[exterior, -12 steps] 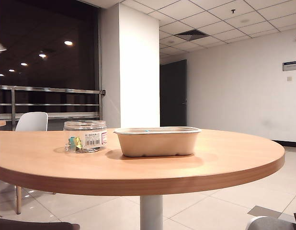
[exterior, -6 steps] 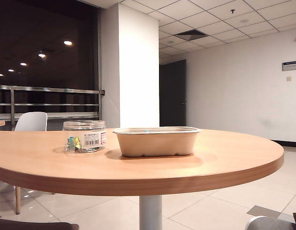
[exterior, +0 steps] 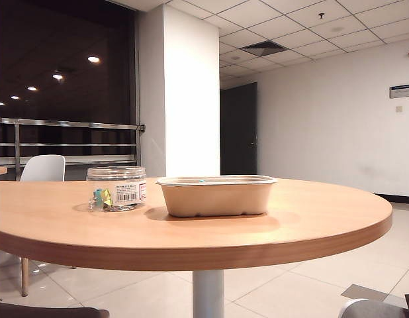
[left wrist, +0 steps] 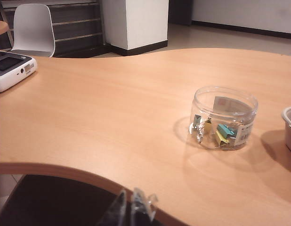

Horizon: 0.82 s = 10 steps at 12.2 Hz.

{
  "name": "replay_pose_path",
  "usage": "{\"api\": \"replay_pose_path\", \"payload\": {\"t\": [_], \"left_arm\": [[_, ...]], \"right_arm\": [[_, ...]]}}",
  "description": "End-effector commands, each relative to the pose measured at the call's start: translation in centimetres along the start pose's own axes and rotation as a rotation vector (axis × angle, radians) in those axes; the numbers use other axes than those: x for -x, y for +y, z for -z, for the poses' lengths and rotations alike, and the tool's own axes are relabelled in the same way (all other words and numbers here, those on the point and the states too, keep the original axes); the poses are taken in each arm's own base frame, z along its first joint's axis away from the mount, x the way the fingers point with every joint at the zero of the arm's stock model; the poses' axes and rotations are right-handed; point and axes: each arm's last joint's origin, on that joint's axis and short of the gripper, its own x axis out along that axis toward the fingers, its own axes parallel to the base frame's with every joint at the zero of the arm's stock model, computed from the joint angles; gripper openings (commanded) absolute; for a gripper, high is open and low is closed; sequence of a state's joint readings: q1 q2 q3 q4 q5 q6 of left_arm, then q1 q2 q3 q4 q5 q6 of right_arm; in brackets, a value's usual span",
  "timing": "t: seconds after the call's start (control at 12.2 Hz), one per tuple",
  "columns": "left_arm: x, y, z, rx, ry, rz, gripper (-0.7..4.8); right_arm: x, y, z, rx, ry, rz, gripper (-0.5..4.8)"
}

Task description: Pick up the box filled with clips, pour some clips from it into the rectangular paper box, and then put the clip box back on the table.

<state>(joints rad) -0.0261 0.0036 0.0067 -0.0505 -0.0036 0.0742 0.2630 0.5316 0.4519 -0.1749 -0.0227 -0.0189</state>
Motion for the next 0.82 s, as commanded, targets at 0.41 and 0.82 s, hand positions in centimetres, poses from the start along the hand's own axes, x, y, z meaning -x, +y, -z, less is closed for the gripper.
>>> {"api": "replay_pose_path", "payload": {"t": [0.41, 0.82], "left_arm": [[0.0, 0.0, -0.1, 0.000, -0.008, 0.001, 0.24], [0.0, 0.0, -0.1, 0.000, -0.008, 0.001, 0.24]], "right_arm": [[0.1, -0.2, -0.2, -0.003, -0.011, 0.080, 0.14], [-0.3, -0.6, 4.6, 0.001, -0.011, 0.148, 0.14]]}}
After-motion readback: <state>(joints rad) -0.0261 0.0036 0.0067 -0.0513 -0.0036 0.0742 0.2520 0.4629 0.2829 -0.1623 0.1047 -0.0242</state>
